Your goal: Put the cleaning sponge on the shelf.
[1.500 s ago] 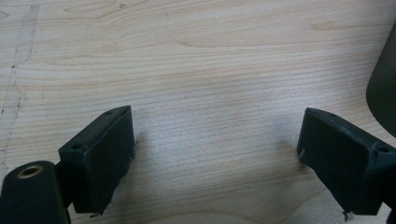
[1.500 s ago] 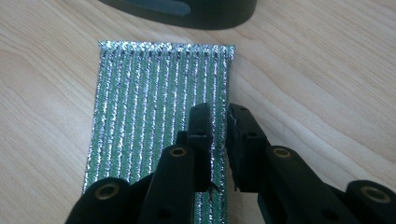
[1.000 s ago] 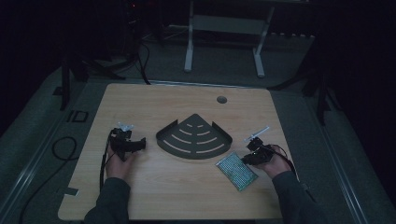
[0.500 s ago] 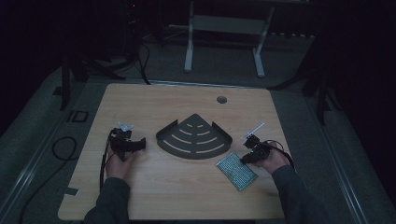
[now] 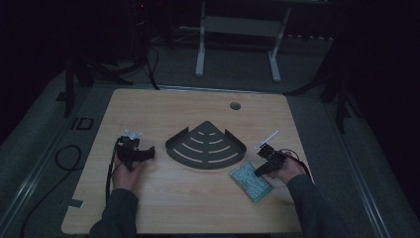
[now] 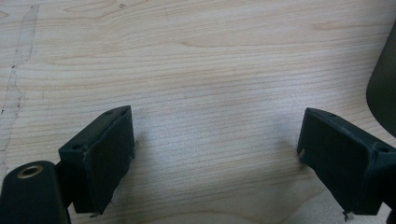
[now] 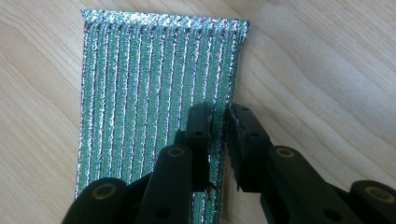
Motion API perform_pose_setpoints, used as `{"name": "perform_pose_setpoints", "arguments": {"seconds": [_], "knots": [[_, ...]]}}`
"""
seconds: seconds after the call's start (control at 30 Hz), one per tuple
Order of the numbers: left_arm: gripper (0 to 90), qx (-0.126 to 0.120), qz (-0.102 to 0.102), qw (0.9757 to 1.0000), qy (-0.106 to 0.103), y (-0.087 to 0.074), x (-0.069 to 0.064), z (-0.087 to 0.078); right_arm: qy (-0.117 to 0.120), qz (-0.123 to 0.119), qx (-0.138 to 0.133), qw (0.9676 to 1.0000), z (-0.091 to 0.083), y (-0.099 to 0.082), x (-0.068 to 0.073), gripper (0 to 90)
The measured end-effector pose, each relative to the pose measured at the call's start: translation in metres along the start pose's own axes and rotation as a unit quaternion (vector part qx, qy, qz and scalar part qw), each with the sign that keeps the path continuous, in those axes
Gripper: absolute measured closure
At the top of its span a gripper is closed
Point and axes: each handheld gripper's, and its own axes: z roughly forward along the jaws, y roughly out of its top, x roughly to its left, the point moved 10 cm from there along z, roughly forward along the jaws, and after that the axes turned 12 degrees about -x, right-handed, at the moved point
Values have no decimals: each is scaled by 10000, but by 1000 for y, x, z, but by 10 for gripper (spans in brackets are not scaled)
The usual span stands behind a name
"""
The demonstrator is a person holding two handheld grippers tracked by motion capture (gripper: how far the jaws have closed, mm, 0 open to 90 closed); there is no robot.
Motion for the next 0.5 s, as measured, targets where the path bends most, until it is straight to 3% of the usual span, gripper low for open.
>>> {"name": "perform_pose_setpoints", "arguments": {"seconds": [0.2,0.37,0.5], "knots": [[115,0,1,10000,0,0,0,0,156,179,62,9997,1,0,-1,795],[115,0,-1,10000,0,0,0,0,192,149,87,9997,1,0,-1,838],[115,0,-1,10000,0,0,0,0,87,11,91,9999,0,1,0,889]]}}
